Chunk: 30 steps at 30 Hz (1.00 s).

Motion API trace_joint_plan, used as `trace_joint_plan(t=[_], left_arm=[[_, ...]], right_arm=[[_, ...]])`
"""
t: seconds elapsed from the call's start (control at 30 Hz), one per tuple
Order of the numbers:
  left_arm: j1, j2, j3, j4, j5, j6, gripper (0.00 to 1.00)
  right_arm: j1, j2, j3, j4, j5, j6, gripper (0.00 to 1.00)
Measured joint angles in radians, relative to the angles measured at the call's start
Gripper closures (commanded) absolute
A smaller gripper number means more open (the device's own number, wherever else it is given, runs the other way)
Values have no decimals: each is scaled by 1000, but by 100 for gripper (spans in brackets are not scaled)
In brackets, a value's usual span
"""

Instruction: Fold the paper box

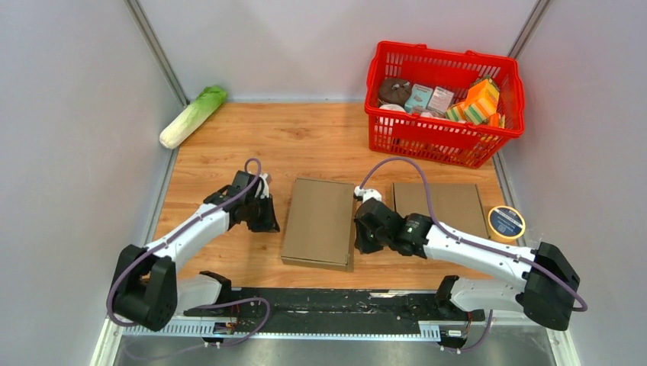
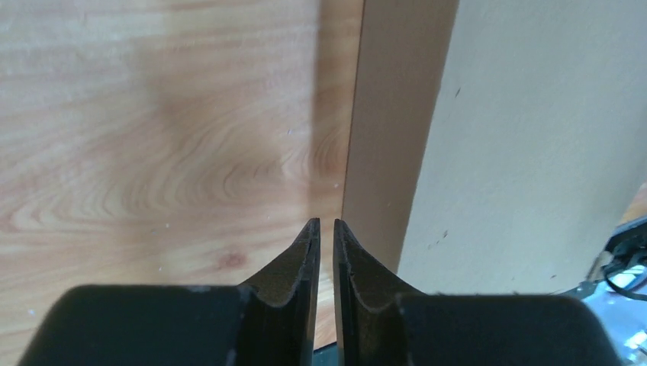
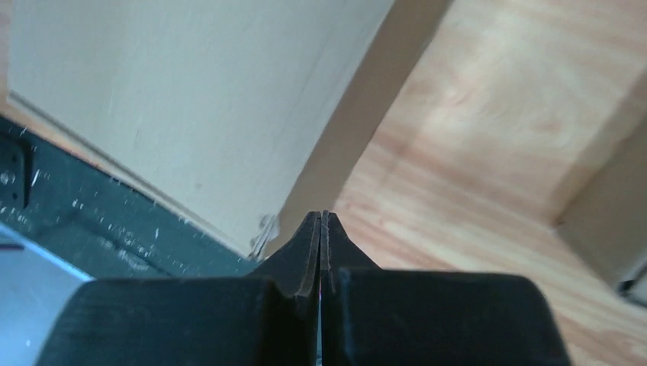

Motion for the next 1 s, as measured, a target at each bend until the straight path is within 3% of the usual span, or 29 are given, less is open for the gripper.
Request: trace_joint_plan(t=[0.17,0.43,0.67,0.77,1.0], left_arm=[[-23,-97,-65,-12,-43,-22,84],[-60,-71,-68,37,-51,-46,86],[-149,-48,-144,180,-39,-148,88],[-153,-60,-180,211,-55,-183,87],[-124,-194,-177,116,-59,-180,82]], right_arm=[[99,-17,-46,-12,16,87,100],[156,12,-72,-36,62,157,100],[182,125,-66,110,-31,183,100],[158,99,-77,114,-45,188,100],[121,-59,-128,113,31,222,100]])
